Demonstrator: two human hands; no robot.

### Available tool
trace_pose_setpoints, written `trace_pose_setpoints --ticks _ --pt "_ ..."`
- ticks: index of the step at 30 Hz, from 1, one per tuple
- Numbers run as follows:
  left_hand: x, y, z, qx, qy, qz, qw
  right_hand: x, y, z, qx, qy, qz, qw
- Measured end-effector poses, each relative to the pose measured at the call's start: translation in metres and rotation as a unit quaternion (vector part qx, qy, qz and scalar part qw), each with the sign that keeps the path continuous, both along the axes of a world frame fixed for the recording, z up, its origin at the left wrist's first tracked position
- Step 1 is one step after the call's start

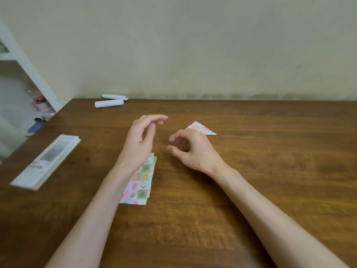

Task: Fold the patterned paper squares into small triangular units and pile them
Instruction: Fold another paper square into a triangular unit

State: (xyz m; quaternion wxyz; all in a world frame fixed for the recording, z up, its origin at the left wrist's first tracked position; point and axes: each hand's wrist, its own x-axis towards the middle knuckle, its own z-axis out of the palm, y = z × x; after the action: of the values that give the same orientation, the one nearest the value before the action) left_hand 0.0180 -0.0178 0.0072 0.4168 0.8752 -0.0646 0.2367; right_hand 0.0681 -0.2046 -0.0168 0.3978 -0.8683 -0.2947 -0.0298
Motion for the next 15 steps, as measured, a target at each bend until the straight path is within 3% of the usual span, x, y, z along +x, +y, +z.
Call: trace_pose_setpoints --ticks 4,9,13,15 --pt "-0.002 0.015 0.000 -0.006 0.003 0.031 1.000 -0.026 0.025 0.000 -0.054 0.008 0.041 0.998" --pt "0.001 0.021 -0.006 -0.007 0.000 0.022 1.000 -0.029 0.046 -0.004 -0.120 -0.009 -0.007 0.993" --pt "0.002 0.021 -0.008 -0.011 0.011 0.019 1.000 -0.030 0.053 -0.001 -0.116 0.009 -0.021 0.993" --pt "0.002 0.022 -0.007 -0.015 0.009 0.021 1.000 -0.031 0.055 0.000 -0.069 0.056 -0.022 0.996"
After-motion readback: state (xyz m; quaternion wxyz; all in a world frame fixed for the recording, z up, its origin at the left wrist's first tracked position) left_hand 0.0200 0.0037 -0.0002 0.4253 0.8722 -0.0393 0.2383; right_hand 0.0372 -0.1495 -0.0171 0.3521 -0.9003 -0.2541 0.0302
